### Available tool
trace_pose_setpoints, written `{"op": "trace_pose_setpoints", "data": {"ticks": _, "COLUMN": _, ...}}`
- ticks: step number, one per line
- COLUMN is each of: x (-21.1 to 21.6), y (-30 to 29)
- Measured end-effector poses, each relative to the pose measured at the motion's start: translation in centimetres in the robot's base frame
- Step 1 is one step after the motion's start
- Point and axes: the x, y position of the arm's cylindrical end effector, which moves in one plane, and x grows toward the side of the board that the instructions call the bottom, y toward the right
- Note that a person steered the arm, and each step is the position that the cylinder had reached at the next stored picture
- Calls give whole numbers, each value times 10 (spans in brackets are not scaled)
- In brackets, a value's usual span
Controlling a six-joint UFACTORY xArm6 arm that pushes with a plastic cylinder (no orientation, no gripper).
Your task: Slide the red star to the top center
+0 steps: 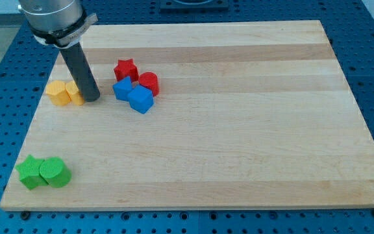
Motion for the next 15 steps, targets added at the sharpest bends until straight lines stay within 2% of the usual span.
{"op": "trace_pose_setpoints", "data": {"ticks": 1, "x": -4, "y": 0}}
{"op": "trace_pose_setpoints", "data": {"ticks": 3, "x": -38, "y": 7}}
{"op": "trace_pose_setpoints", "data": {"ticks": 5, "x": -56, "y": 64}}
{"op": "trace_pose_setpoints", "data": {"ticks": 8, "x": -121, "y": 163}}
{"op": "trace_pose_setpoints", "data": {"ticks": 9, "x": -131, "y": 179}}
{"op": "trace_pose_setpoints", "data": {"ticks": 11, "x": -86, "y": 174}}
{"op": "trace_pose_setpoints", "data": {"ticks": 13, "x": -91, "y": 225}}
{"op": "trace_pose_setpoints", "data": {"ticks": 15, "x": -112, "y": 232}}
